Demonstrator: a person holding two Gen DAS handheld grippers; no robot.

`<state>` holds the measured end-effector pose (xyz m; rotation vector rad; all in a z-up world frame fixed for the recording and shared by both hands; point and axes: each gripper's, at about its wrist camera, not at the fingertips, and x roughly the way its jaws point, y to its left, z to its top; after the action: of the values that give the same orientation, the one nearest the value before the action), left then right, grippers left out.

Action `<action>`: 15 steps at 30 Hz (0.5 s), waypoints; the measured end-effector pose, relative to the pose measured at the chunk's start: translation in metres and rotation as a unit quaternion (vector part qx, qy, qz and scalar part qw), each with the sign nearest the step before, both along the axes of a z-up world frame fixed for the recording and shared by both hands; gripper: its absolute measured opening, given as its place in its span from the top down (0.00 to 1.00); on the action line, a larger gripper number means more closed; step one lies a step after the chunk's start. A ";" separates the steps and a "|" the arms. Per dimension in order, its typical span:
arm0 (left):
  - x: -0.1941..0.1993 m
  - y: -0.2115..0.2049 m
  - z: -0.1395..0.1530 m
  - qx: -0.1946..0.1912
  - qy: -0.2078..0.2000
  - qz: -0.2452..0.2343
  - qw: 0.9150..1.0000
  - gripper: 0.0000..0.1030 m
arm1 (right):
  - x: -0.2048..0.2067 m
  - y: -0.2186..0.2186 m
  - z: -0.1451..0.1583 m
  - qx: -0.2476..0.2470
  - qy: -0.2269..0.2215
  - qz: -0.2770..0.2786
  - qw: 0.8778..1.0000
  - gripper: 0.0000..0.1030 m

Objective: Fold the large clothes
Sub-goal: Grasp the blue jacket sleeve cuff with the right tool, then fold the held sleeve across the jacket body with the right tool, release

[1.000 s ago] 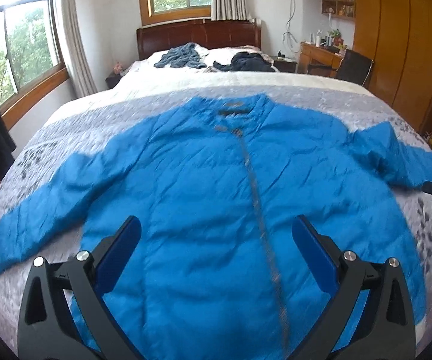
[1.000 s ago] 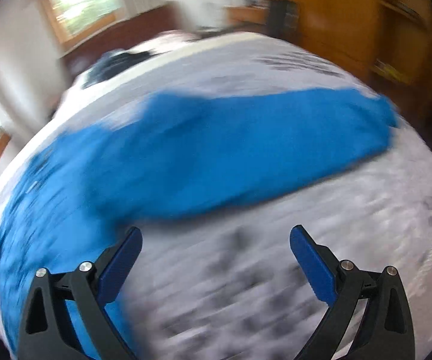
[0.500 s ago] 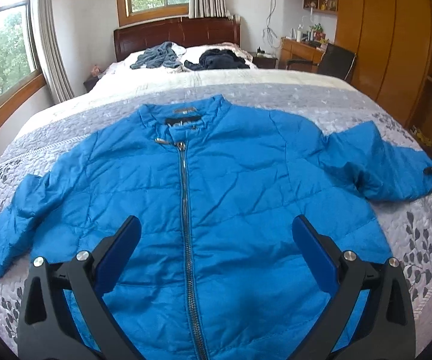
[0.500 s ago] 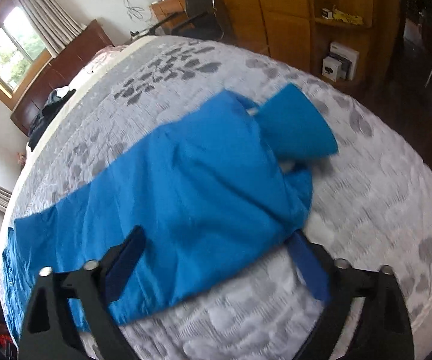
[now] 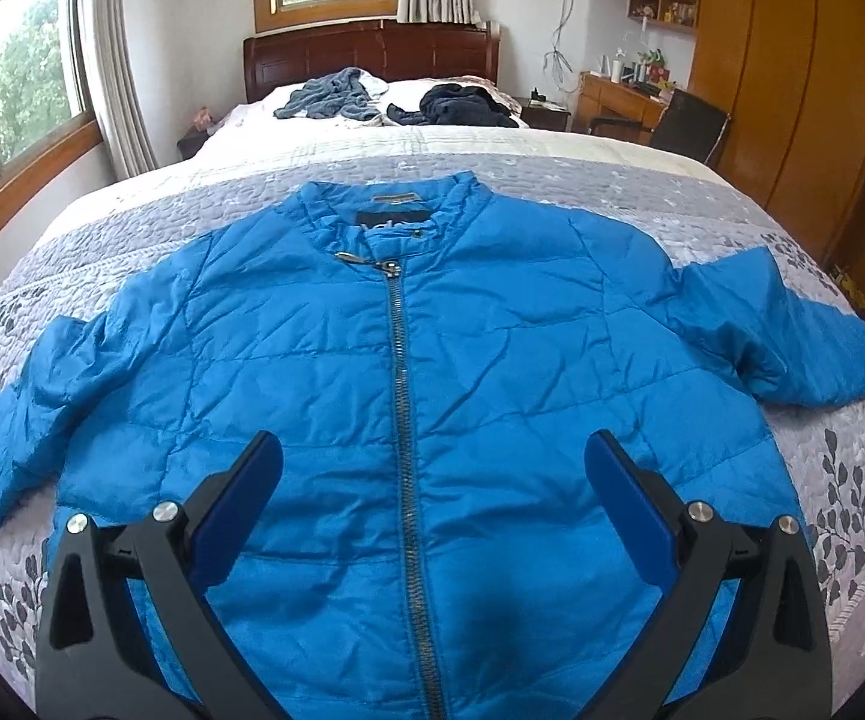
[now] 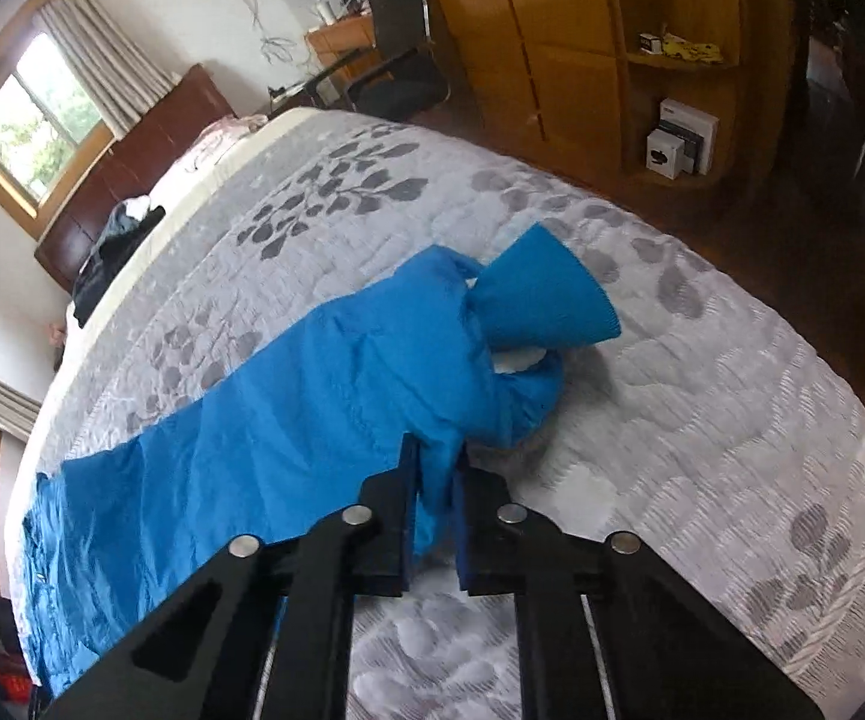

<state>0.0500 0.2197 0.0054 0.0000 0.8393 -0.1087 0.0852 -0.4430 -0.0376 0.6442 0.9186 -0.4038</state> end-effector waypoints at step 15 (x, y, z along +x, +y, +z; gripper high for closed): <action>-0.005 0.055 0.006 -0.004 -0.010 0.041 0.999 0.03 | 0.001 0.065 0.067 -0.068 -0.062 0.040 0.995 0.96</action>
<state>0.0453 0.2745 0.0109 -0.0415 0.8174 -0.0349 0.0863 -0.3780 0.0294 0.5013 0.7893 -0.3484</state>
